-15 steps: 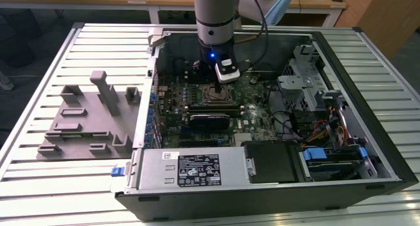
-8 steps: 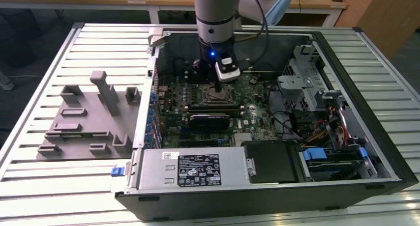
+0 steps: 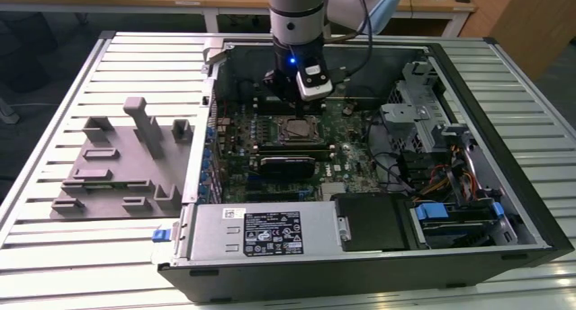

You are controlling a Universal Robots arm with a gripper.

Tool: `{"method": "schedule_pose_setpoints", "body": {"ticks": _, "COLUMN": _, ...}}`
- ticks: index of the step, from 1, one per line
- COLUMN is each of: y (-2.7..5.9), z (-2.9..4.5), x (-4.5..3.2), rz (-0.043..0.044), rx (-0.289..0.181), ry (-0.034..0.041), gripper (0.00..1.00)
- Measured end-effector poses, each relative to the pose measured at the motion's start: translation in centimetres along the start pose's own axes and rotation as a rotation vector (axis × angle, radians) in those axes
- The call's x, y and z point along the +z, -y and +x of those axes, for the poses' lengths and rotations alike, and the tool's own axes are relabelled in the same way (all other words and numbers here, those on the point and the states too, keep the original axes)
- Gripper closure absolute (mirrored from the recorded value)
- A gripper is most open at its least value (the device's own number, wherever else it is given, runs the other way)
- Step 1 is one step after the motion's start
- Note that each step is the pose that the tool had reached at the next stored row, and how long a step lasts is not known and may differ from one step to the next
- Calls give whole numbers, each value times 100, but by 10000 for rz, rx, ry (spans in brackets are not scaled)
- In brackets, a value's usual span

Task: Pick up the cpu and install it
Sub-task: 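Install the first cpu locking lever, then install the second cpu locking lever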

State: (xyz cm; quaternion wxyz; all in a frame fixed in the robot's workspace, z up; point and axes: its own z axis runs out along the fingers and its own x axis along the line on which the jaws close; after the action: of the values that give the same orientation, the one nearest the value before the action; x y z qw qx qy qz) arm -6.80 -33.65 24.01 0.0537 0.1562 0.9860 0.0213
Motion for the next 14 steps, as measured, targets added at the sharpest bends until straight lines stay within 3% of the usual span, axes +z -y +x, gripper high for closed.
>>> {"method": "schedule_pose_setpoints", "body": {"ticks": 14, "y": -2, "z": -4, "x": -39, "rz": 0, "rx": 0, "ry": 0, "gripper": 89}}
